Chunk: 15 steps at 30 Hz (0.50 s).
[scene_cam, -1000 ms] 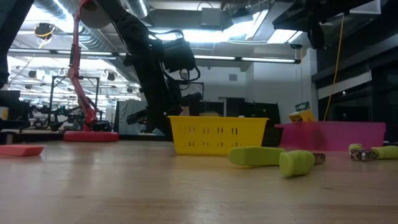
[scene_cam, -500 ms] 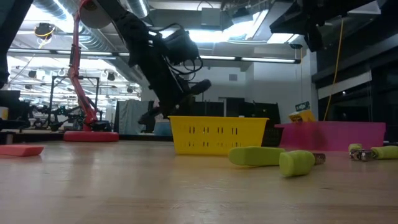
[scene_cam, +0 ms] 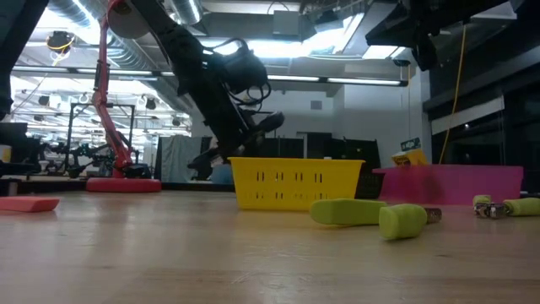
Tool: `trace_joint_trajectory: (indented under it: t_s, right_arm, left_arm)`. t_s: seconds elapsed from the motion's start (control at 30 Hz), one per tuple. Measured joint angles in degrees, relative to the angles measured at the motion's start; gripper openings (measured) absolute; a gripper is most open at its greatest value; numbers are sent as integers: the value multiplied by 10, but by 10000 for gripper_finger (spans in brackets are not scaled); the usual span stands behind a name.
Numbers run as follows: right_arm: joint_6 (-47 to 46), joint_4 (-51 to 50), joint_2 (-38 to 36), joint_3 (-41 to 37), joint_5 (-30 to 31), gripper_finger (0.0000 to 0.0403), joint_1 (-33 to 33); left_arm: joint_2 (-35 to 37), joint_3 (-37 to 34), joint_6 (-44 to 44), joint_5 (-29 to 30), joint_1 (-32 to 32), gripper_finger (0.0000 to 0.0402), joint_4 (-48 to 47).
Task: Pick & Place School Supplies
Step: Put the bottom yellow crayon box into the red bin
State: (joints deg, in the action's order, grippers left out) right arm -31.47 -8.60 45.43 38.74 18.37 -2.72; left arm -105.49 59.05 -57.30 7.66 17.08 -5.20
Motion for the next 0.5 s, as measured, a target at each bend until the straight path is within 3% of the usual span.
trace_joint_trajectory:
  t_s: [0.5]
  right_arm:
    - [2,0,0,0,0,48,0]
  left_arm:
    - [1,2,-59,29,-3,1,-53]
